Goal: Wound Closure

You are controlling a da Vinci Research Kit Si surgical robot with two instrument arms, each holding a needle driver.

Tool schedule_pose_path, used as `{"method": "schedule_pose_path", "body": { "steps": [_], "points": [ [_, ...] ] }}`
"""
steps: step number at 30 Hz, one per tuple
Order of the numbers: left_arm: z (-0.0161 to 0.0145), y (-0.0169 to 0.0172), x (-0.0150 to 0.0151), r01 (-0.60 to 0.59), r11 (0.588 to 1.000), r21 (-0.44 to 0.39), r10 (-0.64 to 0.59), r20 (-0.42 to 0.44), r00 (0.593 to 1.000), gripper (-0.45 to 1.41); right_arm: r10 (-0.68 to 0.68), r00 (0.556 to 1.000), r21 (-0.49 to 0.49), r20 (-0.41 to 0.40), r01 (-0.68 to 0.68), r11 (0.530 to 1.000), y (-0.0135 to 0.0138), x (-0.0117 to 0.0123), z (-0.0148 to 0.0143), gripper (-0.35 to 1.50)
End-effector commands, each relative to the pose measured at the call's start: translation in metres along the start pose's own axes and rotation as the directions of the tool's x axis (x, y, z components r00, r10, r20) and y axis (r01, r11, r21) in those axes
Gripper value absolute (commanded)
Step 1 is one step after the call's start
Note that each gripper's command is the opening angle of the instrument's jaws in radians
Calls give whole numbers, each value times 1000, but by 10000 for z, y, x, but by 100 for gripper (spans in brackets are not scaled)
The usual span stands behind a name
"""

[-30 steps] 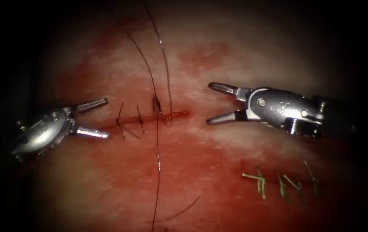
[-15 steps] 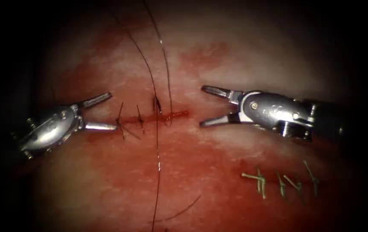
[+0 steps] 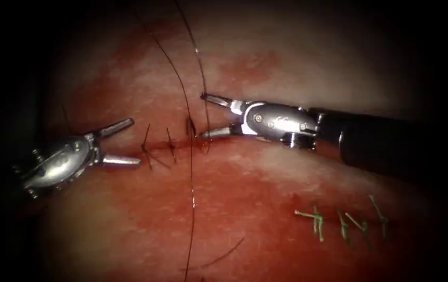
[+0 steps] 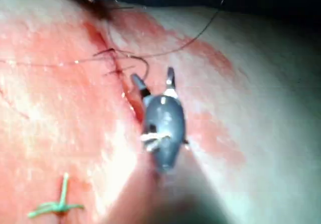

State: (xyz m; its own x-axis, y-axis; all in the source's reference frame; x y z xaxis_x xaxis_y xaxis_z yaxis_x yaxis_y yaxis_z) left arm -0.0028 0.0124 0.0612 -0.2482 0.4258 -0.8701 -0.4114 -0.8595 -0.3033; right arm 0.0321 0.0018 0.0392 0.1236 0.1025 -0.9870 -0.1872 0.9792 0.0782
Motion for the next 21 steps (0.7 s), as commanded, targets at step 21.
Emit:
{"method": "schedule_pose_path", "body": {
  "steps": [21],
  "points": [
    [3,2,-11,-11,1000,-3,11,-7,1000,32,14,1000,35,-21,-14,999,-13,-17,34,32]
  ]
}}
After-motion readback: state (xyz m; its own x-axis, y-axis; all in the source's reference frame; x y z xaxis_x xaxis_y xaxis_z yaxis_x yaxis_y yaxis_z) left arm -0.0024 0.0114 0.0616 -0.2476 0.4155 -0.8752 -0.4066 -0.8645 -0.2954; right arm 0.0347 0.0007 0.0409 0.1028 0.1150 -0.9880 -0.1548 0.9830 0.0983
